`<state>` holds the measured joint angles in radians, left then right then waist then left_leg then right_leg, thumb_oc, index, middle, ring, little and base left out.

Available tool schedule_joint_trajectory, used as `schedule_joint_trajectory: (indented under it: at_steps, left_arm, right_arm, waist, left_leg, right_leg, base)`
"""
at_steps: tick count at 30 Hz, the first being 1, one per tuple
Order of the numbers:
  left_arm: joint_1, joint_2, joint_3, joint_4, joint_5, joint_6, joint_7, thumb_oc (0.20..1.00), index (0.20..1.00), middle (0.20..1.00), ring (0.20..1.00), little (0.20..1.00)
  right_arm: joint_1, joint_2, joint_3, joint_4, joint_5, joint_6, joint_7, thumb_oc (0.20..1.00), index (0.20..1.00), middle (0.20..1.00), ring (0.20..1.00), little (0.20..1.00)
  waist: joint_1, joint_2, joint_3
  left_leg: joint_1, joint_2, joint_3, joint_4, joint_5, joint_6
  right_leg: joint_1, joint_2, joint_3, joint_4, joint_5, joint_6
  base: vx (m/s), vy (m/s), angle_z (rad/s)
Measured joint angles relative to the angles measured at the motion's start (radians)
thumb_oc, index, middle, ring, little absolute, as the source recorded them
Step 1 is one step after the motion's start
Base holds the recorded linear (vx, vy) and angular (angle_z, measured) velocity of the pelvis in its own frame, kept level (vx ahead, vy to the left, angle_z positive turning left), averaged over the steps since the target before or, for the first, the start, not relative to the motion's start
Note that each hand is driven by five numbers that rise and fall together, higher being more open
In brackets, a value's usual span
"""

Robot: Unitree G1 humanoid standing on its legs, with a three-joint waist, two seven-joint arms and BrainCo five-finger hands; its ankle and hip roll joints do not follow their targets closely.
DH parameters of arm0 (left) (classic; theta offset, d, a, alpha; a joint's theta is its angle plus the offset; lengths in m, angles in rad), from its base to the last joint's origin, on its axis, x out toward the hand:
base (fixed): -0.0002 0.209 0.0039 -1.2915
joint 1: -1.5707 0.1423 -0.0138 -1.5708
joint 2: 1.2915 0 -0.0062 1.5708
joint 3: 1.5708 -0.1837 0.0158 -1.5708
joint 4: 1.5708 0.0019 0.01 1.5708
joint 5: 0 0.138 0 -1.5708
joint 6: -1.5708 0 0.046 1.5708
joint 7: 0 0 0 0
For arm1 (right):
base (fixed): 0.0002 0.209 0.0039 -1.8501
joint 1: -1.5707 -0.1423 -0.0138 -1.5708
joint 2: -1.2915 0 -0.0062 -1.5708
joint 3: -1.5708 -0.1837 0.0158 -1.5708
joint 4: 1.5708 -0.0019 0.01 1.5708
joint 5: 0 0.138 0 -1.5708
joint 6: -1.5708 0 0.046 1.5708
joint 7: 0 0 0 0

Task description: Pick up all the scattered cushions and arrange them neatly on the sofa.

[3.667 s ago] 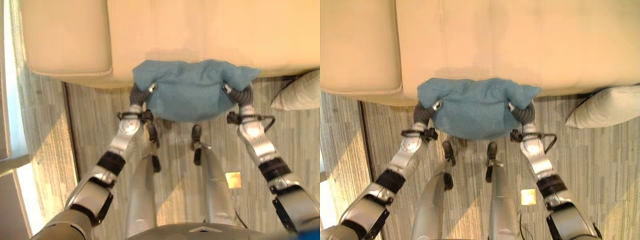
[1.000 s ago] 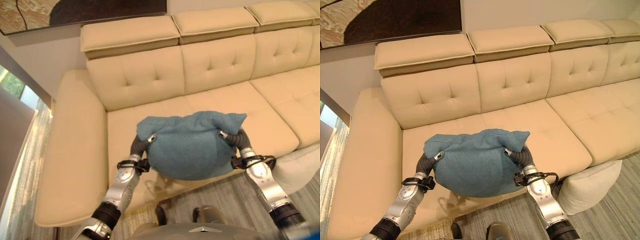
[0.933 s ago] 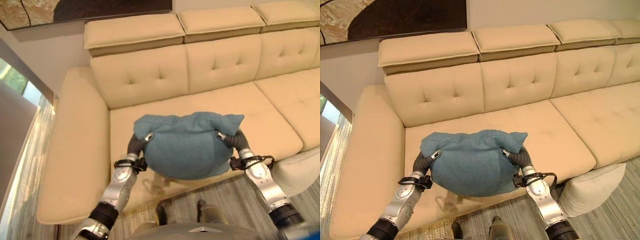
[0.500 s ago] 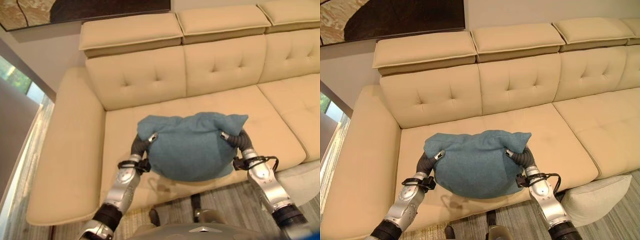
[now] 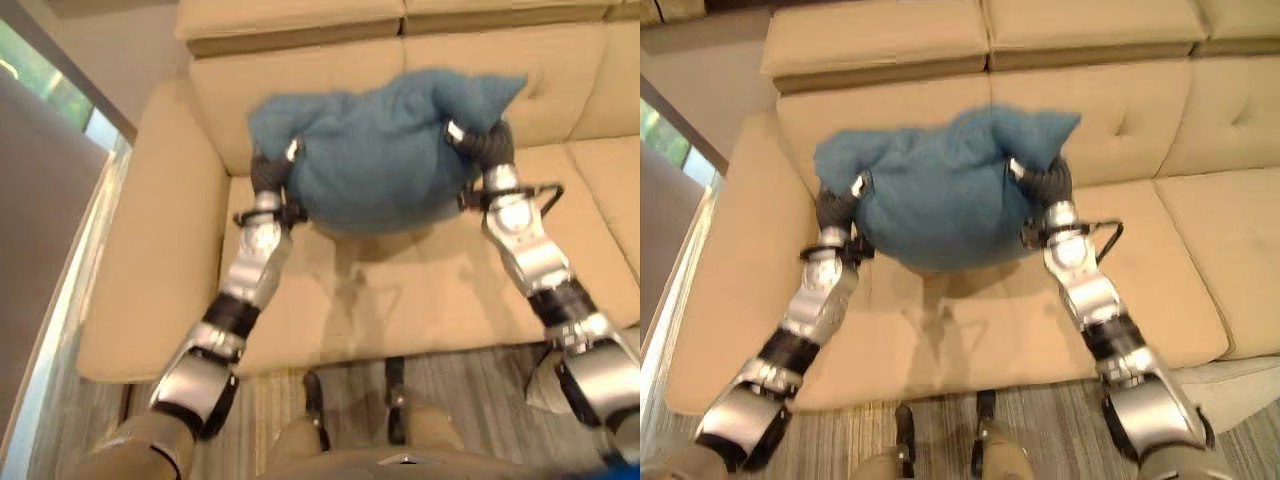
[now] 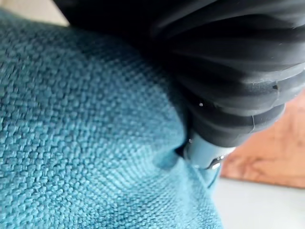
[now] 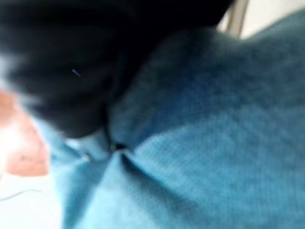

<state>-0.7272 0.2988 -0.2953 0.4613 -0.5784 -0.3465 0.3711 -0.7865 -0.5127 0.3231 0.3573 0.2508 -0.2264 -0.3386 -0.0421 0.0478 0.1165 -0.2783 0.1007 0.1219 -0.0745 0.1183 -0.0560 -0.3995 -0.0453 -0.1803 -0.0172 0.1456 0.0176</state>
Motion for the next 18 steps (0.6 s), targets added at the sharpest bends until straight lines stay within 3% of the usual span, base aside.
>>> schedule_joint_trajectory:
  at_steps: [4,9,18]
  left_arm:
    - [-0.157,0.03,-0.03,0.169,-0.033,-0.016,0.014,0.2,0.2,0.2,0.2,0.2]
    - [-0.199,0.06,-0.067,0.184,-0.036,-0.016,0.024,0.2,0.2,0.2,0.2,0.2]
    - [-0.252,0.102,-0.077,0.273,-0.037,-0.03,0.014,0.2,0.2,0.2,0.2,0.2]
  right_arm:
    - [-0.117,0.021,0.048,0.135,0.034,-0.003,-0.031,0.2,0.2,0.2,0.2,0.2]
    - [-0.123,0.029,0.054,0.166,0.042,-0.008,-0.047,0.2,0.2,0.2,0.2,0.2]
    - [-0.221,0.017,0.133,0.23,0.06,-0.033,-0.048,0.2,0.2,0.2,0.2,0.2]
  waist:
    - [0.0,0.007,0.026]
    - [0.002,0.015,0.082]
    - [0.004,0.024,0.098]
  left_leg:
    - [-0.074,0.0,-0.006,-0.002,0.016,-0.004]
    - [-0.112,-0.005,-0.02,0.009,0.017,-0.004]
    - [-0.237,-0.017,-0.049,0.041,0.017,-0.004]
  right_leg:
    - [-0.085,-0.003,-0.002,0.026,0.002,-0.009]
    - [-0.118,-0.007,-0.008,0.037,0.002,-0.012]
    - [-0.262,-0.036,-0.025,0.142,-0.036,-0.022]
  base:
    - [-0.06,-0.008,0.02]
    - [-0.05,-0.001,0.05]
    - [-0.05,-0.013,0.11]
